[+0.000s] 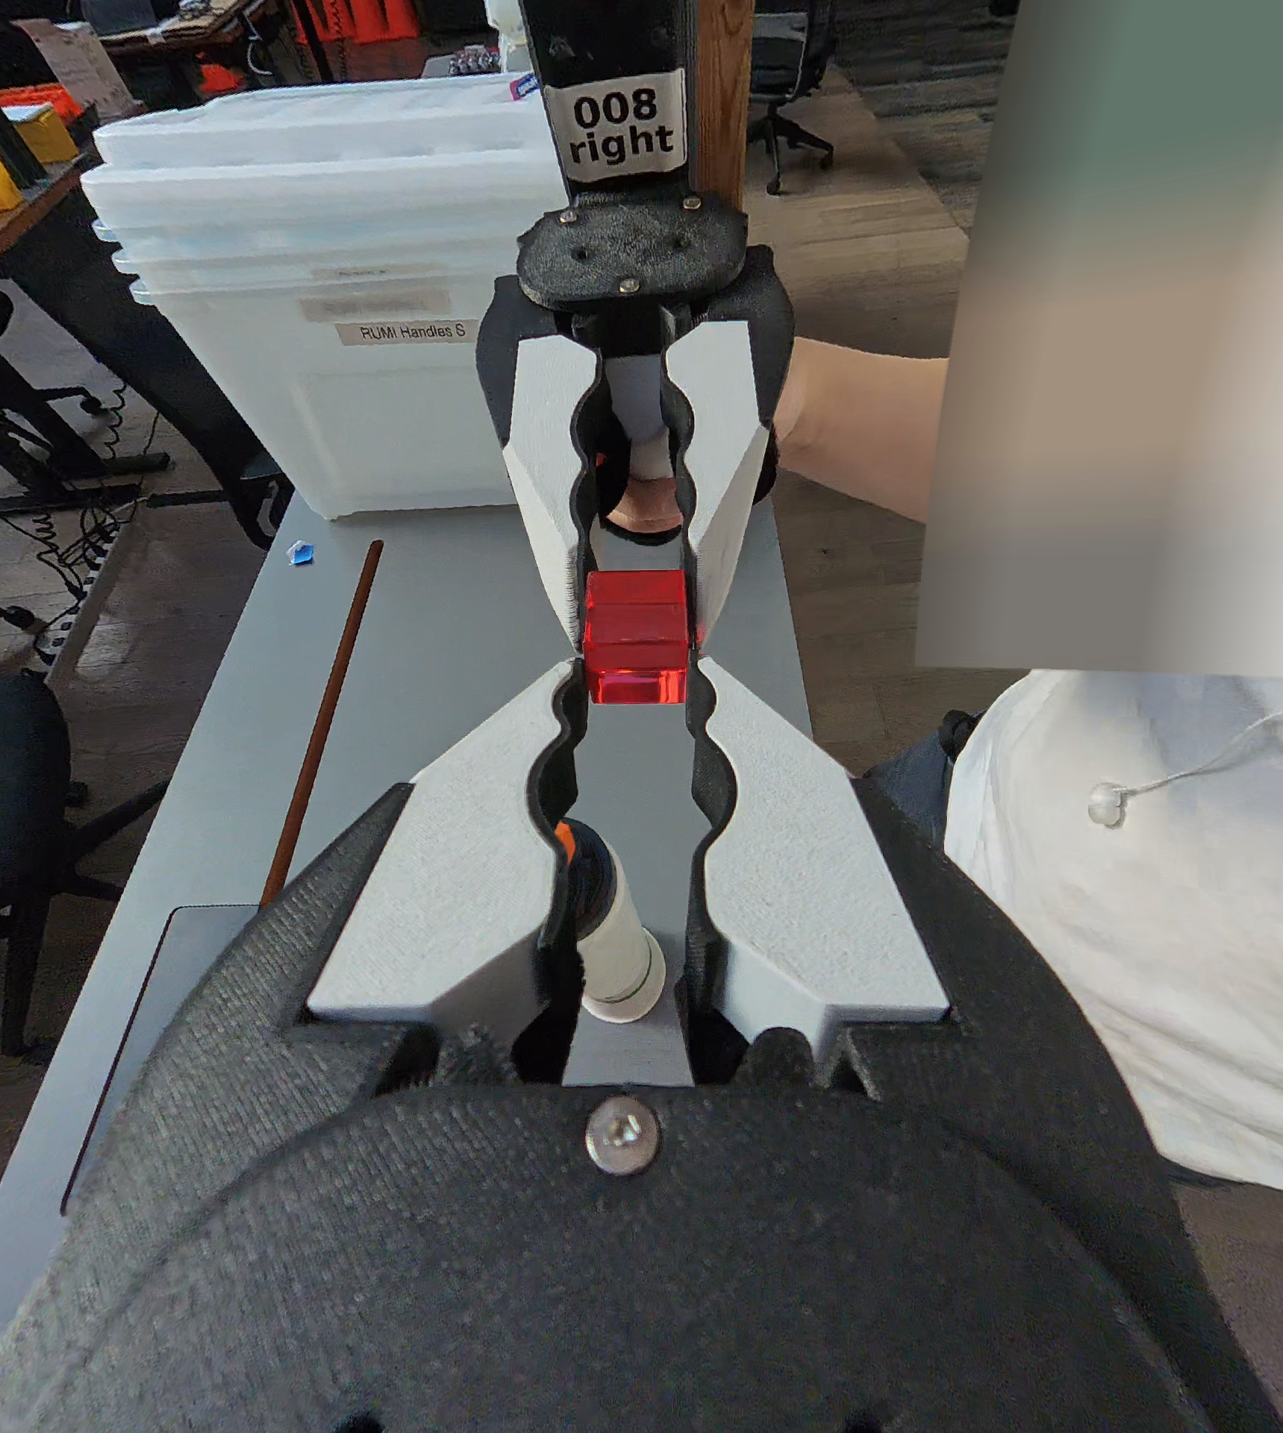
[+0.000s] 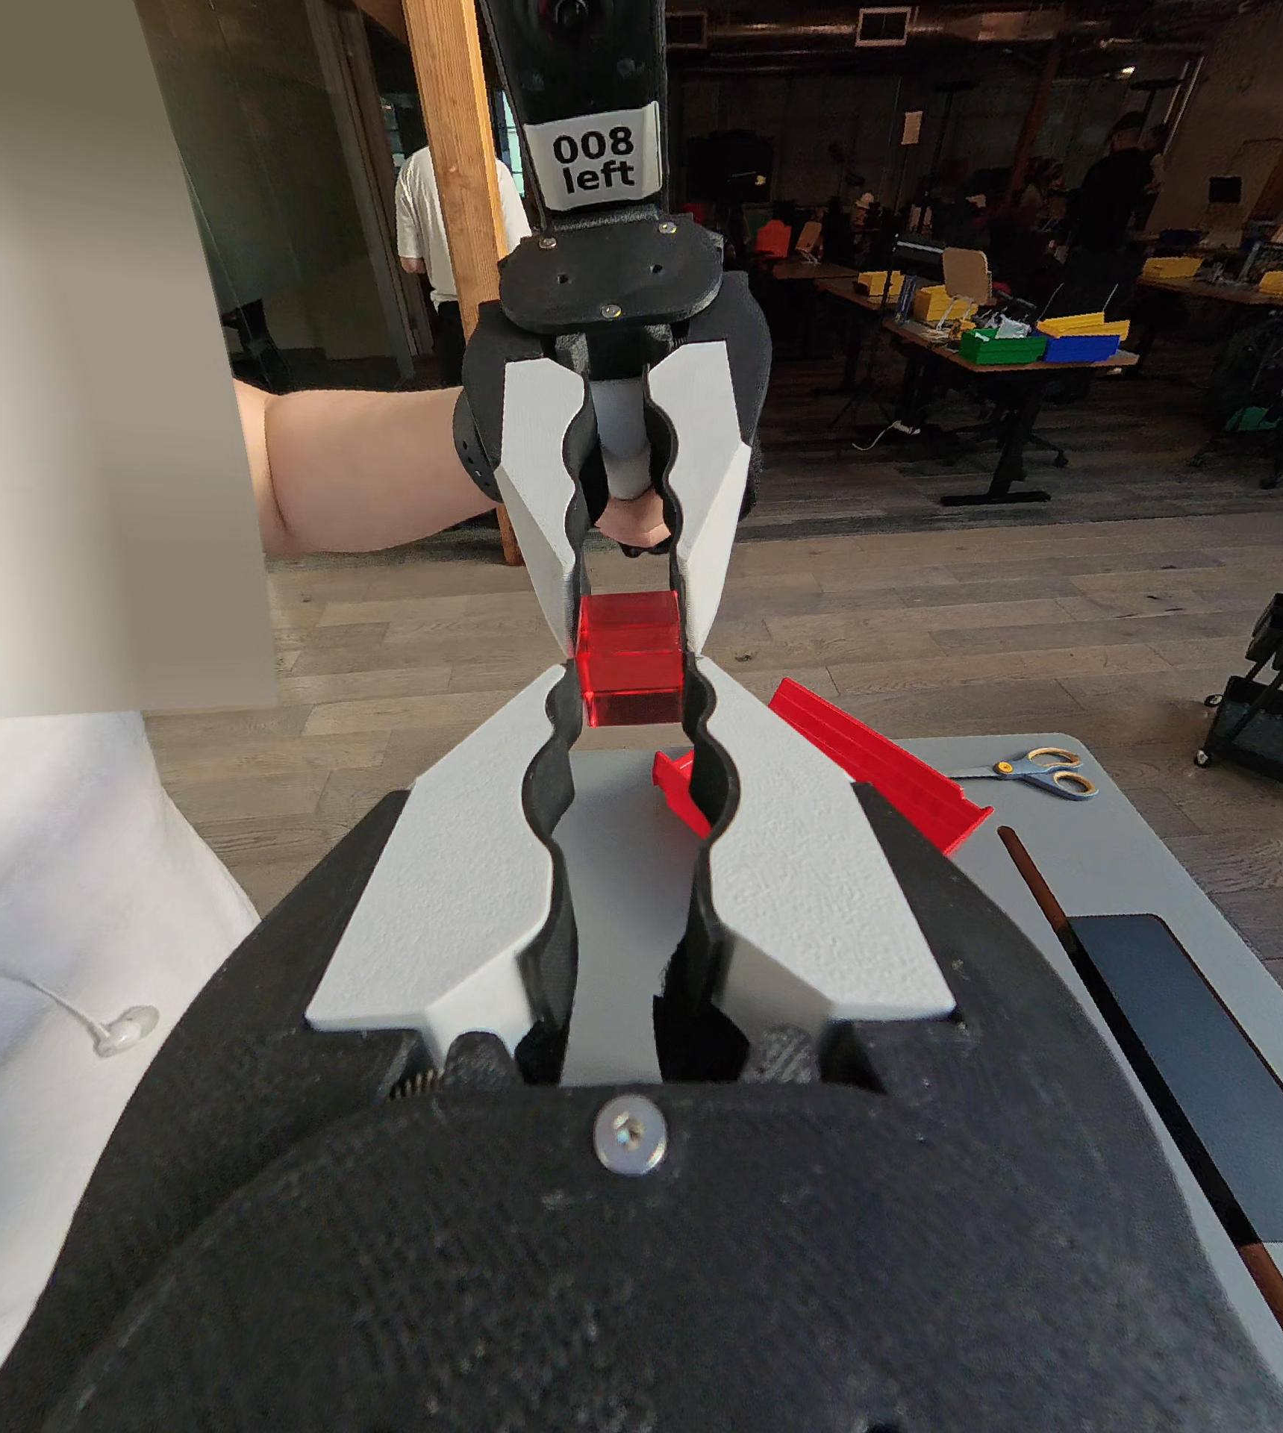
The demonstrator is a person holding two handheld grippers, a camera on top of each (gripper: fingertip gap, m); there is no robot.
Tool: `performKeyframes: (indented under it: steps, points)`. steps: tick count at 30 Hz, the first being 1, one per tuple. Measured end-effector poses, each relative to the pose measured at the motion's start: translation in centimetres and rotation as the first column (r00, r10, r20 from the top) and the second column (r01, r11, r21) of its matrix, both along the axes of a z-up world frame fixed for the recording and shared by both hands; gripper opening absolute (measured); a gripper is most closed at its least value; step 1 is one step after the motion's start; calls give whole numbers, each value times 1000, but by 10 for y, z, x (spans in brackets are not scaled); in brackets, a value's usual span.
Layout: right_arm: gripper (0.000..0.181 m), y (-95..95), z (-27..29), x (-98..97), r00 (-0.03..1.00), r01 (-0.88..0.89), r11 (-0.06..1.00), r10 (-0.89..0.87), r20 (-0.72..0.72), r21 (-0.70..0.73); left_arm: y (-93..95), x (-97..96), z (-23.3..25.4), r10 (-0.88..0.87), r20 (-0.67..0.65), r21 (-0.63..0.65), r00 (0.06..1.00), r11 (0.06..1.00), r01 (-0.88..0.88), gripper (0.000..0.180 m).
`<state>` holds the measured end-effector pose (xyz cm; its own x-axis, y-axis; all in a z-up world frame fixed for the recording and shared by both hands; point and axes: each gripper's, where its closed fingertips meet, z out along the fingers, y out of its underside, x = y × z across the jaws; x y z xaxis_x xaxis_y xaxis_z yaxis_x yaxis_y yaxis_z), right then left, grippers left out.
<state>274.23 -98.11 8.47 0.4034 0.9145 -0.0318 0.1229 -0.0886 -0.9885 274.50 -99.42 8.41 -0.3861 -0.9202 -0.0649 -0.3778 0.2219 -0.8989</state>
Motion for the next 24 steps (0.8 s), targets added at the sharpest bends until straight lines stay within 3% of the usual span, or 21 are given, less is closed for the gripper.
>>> performKeyframes:
  steps: [10,24]
  points:
    - [24,40,-44,9,994,47,996,-39,102,-72,43,12,-42,-74,-121,36,990,996,79,23]
    - [24,51,-71,14,985,67,989,-44,165,-135,57,16,-70,-79,-182,22,980,996,84,23]
